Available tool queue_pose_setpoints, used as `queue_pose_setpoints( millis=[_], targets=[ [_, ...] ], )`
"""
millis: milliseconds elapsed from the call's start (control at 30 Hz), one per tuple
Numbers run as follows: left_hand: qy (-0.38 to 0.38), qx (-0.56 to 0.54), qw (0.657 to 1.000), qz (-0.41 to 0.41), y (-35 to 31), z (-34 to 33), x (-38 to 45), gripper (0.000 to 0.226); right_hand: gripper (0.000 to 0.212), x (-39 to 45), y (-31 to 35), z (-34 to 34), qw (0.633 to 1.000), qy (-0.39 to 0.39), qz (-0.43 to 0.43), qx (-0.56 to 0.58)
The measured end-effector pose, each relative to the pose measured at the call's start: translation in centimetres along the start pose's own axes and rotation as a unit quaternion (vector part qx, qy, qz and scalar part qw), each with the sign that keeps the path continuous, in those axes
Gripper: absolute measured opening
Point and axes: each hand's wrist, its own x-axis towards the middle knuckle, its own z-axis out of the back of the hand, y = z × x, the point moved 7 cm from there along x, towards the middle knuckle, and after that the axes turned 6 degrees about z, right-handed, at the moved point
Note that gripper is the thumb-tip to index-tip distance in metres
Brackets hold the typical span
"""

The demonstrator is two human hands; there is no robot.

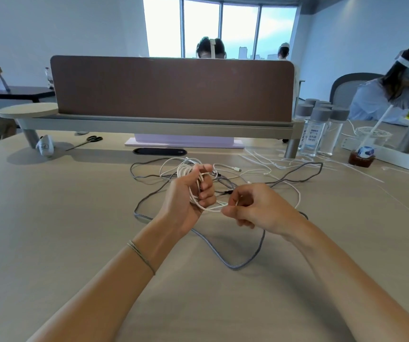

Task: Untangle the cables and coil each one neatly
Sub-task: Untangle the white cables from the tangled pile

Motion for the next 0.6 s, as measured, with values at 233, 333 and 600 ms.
queue_pose_setpoints(
  millis=[233,333,600],
  targets=[
    [-0.077,0.270,0.960,-0.008,1.4,0.4,-0.2,0.028,0.025,-0.8,1.6,1.7,0.973,-0.179,0.074,-0.125],
    [-0.040,0.257,0.965,0.036,2.5,-0.5,-0.6,0.025,0.032,-1.1,2.5,1.5,0.956,-0.199,0.109,-0.187],
    [0.130,0.316,0.937,0.065,4.0,-3.2,-1.5,0.023,0.064,-1.2,3.3,-0.1,0.977,-0.070,0.157,-0.123]
  ],
)
